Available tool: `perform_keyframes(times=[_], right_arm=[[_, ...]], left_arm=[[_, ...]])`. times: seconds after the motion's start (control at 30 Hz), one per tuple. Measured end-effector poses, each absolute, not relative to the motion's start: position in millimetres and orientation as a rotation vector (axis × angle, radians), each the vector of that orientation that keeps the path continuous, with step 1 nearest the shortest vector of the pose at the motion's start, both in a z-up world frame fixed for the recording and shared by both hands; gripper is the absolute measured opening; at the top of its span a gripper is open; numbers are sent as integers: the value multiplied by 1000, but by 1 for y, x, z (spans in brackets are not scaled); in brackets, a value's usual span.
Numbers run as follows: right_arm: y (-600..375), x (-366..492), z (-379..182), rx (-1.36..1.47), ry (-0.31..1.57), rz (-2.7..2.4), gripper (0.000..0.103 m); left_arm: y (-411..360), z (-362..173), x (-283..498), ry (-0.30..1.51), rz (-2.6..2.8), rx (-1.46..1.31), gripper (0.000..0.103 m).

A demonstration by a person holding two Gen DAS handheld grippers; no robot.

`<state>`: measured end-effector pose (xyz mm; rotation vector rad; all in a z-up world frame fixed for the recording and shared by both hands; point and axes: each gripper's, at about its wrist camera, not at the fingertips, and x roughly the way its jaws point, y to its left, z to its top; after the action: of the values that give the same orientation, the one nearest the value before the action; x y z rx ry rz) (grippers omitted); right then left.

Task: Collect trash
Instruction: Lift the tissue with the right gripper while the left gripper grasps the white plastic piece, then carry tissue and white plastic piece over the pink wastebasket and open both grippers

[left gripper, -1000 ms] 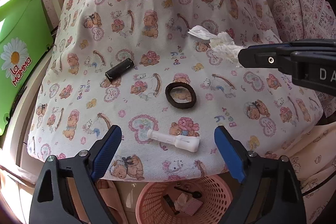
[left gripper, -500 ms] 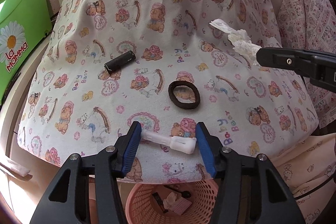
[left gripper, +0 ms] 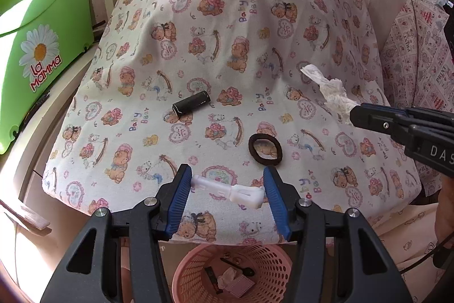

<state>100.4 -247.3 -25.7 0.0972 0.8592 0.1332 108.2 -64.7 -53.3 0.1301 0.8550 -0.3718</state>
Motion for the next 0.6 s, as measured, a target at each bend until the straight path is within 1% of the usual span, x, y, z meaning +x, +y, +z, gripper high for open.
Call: perform_keyframes(times=[0.3, 0.6], right_arm=[[-226, 57, -19, 107, 812, 186, 13], [-192, 9, -18, 94, 784, 284, 13]], left_arm=[[-44, -11, 81, 806, -335, 90, 51], [-22, 1, 42, 789, -280, 57, 51]])
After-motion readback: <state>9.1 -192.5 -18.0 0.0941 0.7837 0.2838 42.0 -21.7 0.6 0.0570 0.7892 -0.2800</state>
